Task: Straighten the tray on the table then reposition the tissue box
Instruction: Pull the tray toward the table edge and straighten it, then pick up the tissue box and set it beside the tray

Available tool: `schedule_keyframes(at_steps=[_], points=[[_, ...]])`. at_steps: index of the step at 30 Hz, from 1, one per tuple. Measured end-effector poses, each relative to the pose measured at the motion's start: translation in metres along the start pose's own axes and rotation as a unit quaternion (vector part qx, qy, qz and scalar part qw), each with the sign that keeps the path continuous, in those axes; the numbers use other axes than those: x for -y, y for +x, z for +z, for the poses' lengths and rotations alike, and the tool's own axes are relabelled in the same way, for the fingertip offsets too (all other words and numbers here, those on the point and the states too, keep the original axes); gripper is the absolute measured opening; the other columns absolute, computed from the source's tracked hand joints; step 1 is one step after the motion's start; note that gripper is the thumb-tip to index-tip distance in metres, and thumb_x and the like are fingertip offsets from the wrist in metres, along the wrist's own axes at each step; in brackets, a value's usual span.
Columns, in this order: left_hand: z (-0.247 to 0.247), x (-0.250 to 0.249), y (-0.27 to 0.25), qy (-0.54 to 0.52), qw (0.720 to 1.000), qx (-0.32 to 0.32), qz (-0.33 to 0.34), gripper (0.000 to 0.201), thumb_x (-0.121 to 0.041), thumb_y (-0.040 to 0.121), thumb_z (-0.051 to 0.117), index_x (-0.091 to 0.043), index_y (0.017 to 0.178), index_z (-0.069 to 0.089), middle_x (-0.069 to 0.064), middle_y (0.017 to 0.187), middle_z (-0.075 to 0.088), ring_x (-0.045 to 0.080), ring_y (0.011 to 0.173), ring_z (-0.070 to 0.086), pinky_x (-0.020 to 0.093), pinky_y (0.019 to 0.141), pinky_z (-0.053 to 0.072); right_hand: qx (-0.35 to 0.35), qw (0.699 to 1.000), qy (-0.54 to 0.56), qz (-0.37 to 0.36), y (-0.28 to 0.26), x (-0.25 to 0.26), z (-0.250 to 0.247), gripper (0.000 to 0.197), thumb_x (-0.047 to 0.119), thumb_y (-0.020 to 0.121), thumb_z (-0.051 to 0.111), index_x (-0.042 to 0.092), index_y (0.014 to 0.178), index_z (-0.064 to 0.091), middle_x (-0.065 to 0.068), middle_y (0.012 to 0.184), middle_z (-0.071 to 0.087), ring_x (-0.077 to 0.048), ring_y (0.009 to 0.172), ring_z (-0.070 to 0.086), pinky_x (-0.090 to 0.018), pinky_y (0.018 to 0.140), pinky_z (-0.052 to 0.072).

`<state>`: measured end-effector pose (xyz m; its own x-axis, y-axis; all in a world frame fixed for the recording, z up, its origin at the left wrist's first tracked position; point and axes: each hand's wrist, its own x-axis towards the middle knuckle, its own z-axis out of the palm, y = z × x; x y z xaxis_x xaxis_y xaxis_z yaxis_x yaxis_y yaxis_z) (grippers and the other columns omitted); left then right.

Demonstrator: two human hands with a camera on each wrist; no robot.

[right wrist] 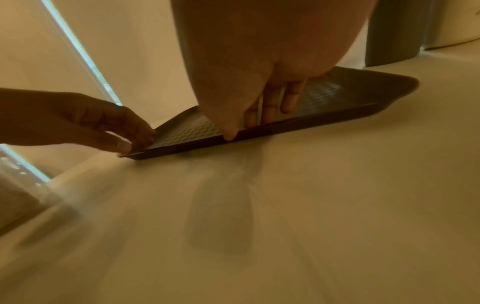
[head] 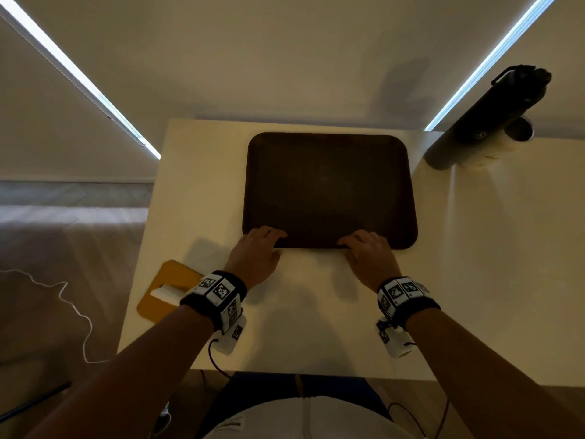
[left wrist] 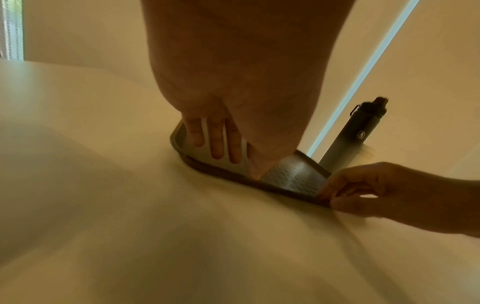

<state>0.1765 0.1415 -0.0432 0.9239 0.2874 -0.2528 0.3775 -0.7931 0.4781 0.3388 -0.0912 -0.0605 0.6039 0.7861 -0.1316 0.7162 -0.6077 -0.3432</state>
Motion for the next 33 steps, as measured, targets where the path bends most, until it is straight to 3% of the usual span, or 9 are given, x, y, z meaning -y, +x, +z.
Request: schedule_keyframes(at_steps=[2, 5, 9, 14, 16, 19, 22, 26, 33], points=[[-0.012, -0.004, -0.013, -0.017, 0.999, -0.043, 0.011, 0.046, -0.027, 0.098, 0.061, -0.020, 0.141, 0.049, 0.007, 0.141, 0.057, 0.027, 0.128, 0.054, 0.046, 0.107, 0.048, 0.005, 0.999, 0.012, -0.030, 0.002, 0.009, -0.005, 0.033, 0.023, 0.092, 0.059, 0.019, 0.124, 0.060, -0.006, 0.117, 0.060, -0.025, 0.105, 0.057, -0.043, 0.098, 0.041], [-0.033, -0.006, -0.051, -0.039, 0.992, -0.121, -0.019, 0.052, -0.035, 0.098, 0.061, -0.017, 0.145, 0.045, 0.009, 0.146, 0.053, 0.026, 0.136, 0.048, 0.046, 0.114, 0.042, 0.032, 0.994, 0.054, -0.090, 0.006, 0.037, -0.013, 0.039, 0.031, 0.095, 0.057, 0.017, 0.132, 0.054, -0.008, 0.129, 0.057, -0.024, 0.117, 0.053, -0.040, 0.104, 0.038], [-0.043, 0.006, -0.126, -0.060, 0.966, -0.227, -0.111, 0.064, -0.045, 0.094, 0.065, -0.013, 0.146, 0.044, 0.012, 0.152, 0.047, 0.027, 0.143, 0.039, 0.045, 0.116, 0.035, 0.088, 0.975, 0.118, -0.163, 0.012, 0.088, -0.007, 0.050, 0.041, 0.094, 0.056, 0.018, 0.138, 0.047, -0.004, 0.137, 0.051, -0.019, 0.123, 0.049, -0.037, 0.101, 0.043], [-0.026, 0.030, -0.201, -0.100, 0.922, -0.297, -0.227, 0.103, -0.068, 0.077, 0.066, -0.010, 0.153, 0.029, 0.017, 0.159, 0.032, 0.034, 0.145, 0.033, 0.049, 0.113, 0.038, 0.168, 0.944, 0.170, -0.228, 0.012, 0.155, 0.015, 0.063, 0.047, 0.093, 0.057, 0.024, 0.148, 0.034, 0.001, 0.149, 0.041, -0.015, 0.133, 0.039, -0.032, 0.107, 0.035], [-0.017, 0.040, -0.215, -0.127, 0.914, -0.276, -0.267, 0.118, -0.071, 0.070, 0.074, -0.013, 0.157, 0.019, 0.015, 0.164, 0.022, 0.033, 0.149, 0.025, 0.051, 0.115, 0.034, 0.191, 0.938, 0.163, -0.238, 0.011, 0.176, 0.024, 0.070, 0.049, 0.091, 0.059, 0.026, 0.150, 0.029, 0.002, 0.152, 0.038, -0.015, 0.134, 0.039, -0.032, 0.105, 0.035], [-0.006, 0.058, -0.222, -0.173, 0.908, -0.218, -0.314, 0.134, -0.064, 0.063, 0.084, -0.016, 0.159, 0.004, 0.010, 0.168, 0.008, 0.031, 0.153, 0.013, 0.056, 0.119, 0.029, 0.224, 0.935, 0.152, -0.231, 0.013, 0.200, 0.038, 0.081, 0.051, 0.089, 0.061, 0.027, 0.153, 0.019, 0.001, 0.157, 0.030, -0.017, 0.138, 0.035, -0.034, 0.107, 0.034], [-0.005, 0.077, -0.221, -0.221, 0.905, -0.177, -0.317, 0.145, -0.070, 0.055, 0.082, -0.020, 0.159, -0.005, 0.009, 0.168, 0.008, 0.029, 0.153, 0.014, 0.056, 0.119, 0.029, 0.239, 0.937, 0.150, -0.207, 0.017, 0.218, 0.048, 0.092, 0.054, 0.085, 0.065, 0.026, 0.155, 0.010, -0.002, 0.159, 0.026, -0.018, 0.141, 0.031, -0.036, 0.110, 0.033], [-0.013, 0.096, -0.217, -0.258, 0.913, -0.152, -0.279, 0.144, -0.060, 0.056, 0.089, -0.020, 0.159, -0.003, 0.011, 0.163, 0.021, 0.028, 0.148, 0.027, 0.048, 0.114, 0.034, 0.250, 0.942, 0.177, -0.136, 0.019, 0.236, 0.058, 0.101, 0.058, 0.079, 0.070, 0.025, 0.155, 0.011, -0.004, 0.158, 0.029, -0.022, 0.140, 0.034, -0.041, 0.111, 0.033], [-0.038, 0.148, -0.199, -0.239, 0.950, -0.115, -0.163, 0.137, -0.064, 0.057, 0.090, -0.018, 0.158, 0.009, 0.009, 0.157, 0.031, 0.028, 0.139, 0.041, 0.051, 0.109, 0.046, 0.184, 0.960, 0.196, -0.075, 0.025, 0.258, 0.062, 0.094, 0.051, 0.078, 0.075, 0.020, 0.151, 0.026, -0.005, 0.150, 0.043, -0.020, 0.132, 0.044, -0.032, 0.106, 0.035]])
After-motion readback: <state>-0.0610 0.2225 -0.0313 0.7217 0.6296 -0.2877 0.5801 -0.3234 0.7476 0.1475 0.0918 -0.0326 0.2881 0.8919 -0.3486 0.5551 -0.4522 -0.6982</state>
